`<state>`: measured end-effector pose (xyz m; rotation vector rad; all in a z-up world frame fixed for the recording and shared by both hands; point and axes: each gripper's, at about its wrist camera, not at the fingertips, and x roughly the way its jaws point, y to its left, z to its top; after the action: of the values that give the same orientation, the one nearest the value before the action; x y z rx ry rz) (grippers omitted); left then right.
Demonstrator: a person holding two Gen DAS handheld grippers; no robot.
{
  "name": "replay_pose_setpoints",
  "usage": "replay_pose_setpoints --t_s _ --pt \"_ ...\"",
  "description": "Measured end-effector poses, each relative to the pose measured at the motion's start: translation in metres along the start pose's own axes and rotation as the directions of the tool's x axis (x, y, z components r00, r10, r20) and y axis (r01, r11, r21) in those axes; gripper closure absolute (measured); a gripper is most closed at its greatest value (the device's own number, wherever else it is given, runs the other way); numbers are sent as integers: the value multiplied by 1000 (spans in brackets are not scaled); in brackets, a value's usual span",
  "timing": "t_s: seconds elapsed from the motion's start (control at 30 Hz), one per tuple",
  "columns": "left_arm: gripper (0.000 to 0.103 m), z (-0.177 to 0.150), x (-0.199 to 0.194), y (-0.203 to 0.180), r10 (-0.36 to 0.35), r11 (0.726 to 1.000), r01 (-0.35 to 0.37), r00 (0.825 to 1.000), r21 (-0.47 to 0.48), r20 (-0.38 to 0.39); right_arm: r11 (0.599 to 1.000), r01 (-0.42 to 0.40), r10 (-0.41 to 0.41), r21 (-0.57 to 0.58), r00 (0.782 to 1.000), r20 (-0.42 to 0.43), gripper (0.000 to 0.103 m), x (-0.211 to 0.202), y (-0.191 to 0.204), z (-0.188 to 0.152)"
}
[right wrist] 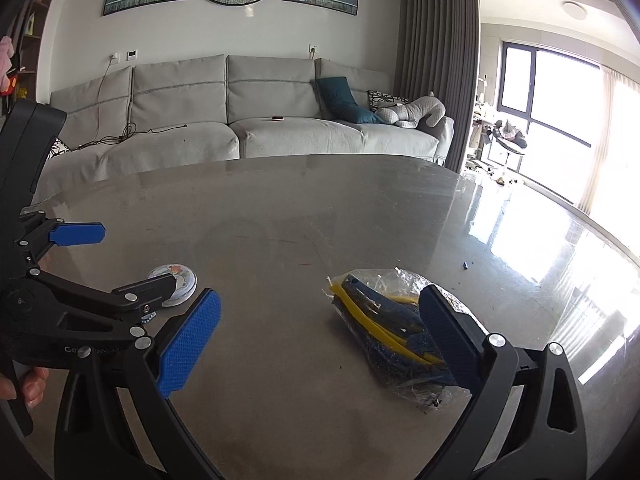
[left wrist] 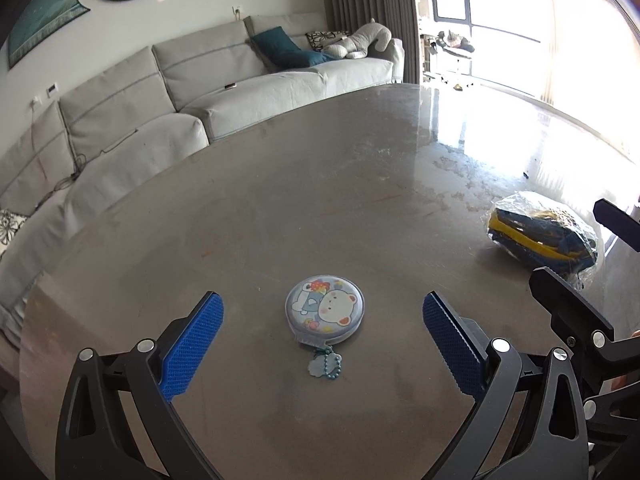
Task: Collect trash
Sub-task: 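Move both grippers back to the bear coin purse and bagged items, then grasp the round bear coin purse with the left gripper while the right gripper grasps the bag of yellow-blue items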
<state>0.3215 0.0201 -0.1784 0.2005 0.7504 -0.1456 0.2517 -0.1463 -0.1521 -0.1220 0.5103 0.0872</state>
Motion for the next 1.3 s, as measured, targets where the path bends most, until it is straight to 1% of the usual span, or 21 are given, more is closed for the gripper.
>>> replay_pose_setpoints --t_s 0.13,0.23,0.3,0.33,0.47,0.5,0.53,0.57,0.6,0.7,0.8,0.83,0.9,0.97,1.07,1.17,1.23,1.3 --pt "5 3 29 8 -18 1000 18 999 3 -49 1000 -1 0 -24 999 -32 4 16 10 6" --pt "5 1 47 11 -28 999 26 996 -26 -81 1000 12 -14 -27 996 -90 4 30 14 8" --pt "5 0 55 15 -57 997 52 993 -49 -101 1000 6 -8 -25 996 -91 4 34 14 7" --pt "5 -1 59 15 -57 997 52 991 -49 -119 999 13 -16 -31 996 -92 4 36 16 7" --pt "5 -2 70 14 -108 994 101 978 -49 -179 999 18 -22 -37 995 -93 4 37 16 4" --pt "9 -3 70 14 -116 993 109 978 -51 -173 999 22 -26 -39 995 -92 4 36 14 2" --pt "20 -3 68 13 -122 992 116 979 -43 -164 999 20 -24 -41 996 -91 4 35 13 1" --pt "28 -3 65 11 -130 991 127 980 -30 -150 999 20 -24 -43 996 -87 4 33 13 1" --pt "47 -4 62 6 -134 991 133 981 -19 -138 999 23 -27 -47 996 -85 4 32 12 0" --pt "48 -5 57 -1 -105 994 106 986 0 -127 998 31 -35 -49 996 -79 4 28 8 -2" --pt "48 -4 47 -8 -113 994 112 987 -14 -113 999 35 -38 -31 996 -77 4 25 1 -2" --pt "48 -2 40 -12 -106 994 106 990 -5 -98 999 44 -46 -30 996 -72 4 23 -3 -3" --pt "48 9 24 -17 -69 997 70 997 18 -46 998 57 -59 -28 996 -72 4 22 -10 -4" --pt "48 20 6 -26 -53 998 53 999 16 0 997 74 -75 -17 995 -67 4 20 -20 -4" --pt "48 33 -18 -44 -64 998 65 996 -8 63 994 106 -107 -13 991 -77 4 20 -37 -6" --pt "48 38 -34 -63 -73 995 80 990 -51 117 990 138 -139 -14 986 -94 4 26 -52 -10" --pt "48 36 -39 -75 -99 993 108 985 -55 144 989 149 -150 -16 983 -108 4 30 -60 -15" --pt "48 34 -35 -86 -109 993 115 983 -29 151 989 148 -150 -23 982 -118 4 34 -64 -19"
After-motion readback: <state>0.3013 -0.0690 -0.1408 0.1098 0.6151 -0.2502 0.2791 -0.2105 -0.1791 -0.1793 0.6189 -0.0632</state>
